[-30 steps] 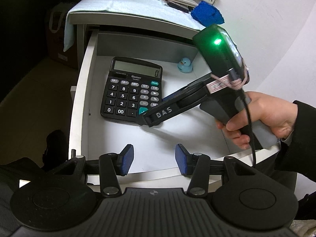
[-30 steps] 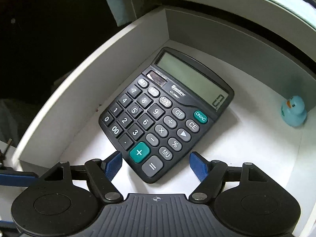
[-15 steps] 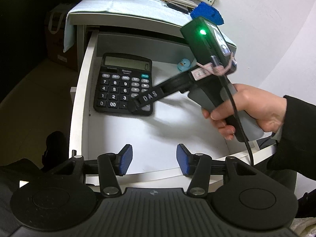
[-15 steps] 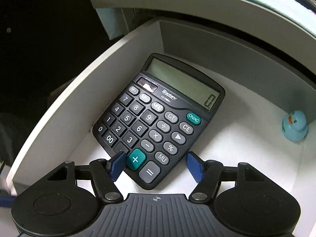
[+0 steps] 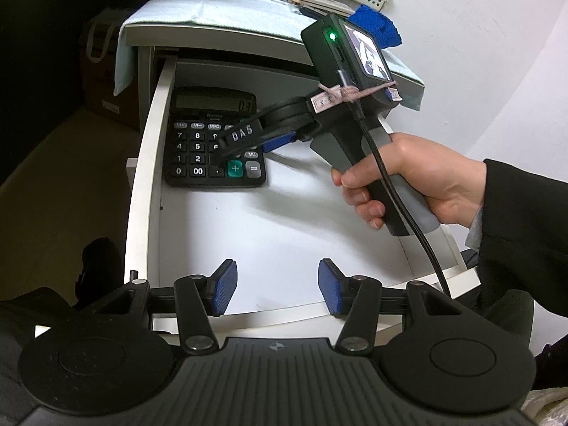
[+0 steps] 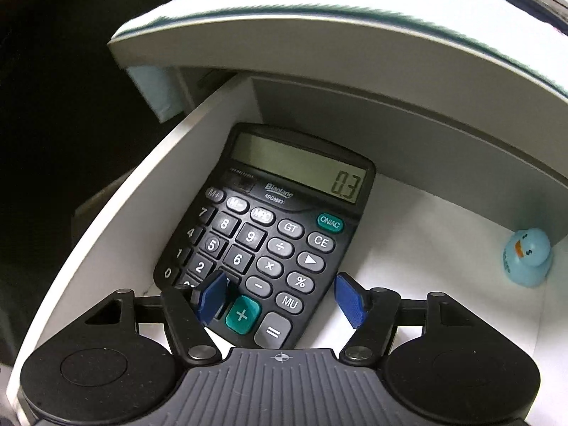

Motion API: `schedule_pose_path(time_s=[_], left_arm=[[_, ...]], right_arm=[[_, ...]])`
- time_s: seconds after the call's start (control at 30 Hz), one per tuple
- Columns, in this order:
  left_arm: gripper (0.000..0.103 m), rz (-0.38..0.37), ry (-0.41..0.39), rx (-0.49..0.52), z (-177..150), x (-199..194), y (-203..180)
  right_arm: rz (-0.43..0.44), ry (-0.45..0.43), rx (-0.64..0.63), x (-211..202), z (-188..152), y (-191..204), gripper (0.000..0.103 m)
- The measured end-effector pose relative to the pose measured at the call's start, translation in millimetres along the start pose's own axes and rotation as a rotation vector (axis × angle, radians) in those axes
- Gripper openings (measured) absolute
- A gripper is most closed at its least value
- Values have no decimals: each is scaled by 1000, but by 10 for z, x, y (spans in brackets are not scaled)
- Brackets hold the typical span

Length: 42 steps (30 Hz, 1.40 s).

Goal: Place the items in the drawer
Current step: 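Press the calculator keys with the right tool's fingertips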

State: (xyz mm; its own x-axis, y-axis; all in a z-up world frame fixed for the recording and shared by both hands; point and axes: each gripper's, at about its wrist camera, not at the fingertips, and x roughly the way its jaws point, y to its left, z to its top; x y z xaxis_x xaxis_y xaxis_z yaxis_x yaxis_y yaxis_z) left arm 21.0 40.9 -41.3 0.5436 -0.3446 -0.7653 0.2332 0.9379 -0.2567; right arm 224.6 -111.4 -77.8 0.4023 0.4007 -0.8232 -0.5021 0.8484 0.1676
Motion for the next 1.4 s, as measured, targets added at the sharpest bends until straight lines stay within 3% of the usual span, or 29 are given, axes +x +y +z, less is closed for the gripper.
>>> schedule_pose_path(time_s=[0.27, 0.7, 0.9, 1.27, 1.4], left_arm=[[58, -1, 3, 0, 5, -4, 6], [62, 3, 11, -6, 1, -1, 13], [62, 5, 15, -8, -5, -3, 10], [62, 7, 12, -8, 26, -31, -9], [62, 7, 9, -7, 25, -25, -3]], right_arm=[[-17, -26, 84, 150, 94, -41, 69], [-23, -64, 120, 152, 102, -64, 69], [-25, -47, 102, -30, -53, -58, 69], [-17, 20, -60, -33, -280, 108, 68], [-25, 16, -82, 30, -277, 148, 62]])
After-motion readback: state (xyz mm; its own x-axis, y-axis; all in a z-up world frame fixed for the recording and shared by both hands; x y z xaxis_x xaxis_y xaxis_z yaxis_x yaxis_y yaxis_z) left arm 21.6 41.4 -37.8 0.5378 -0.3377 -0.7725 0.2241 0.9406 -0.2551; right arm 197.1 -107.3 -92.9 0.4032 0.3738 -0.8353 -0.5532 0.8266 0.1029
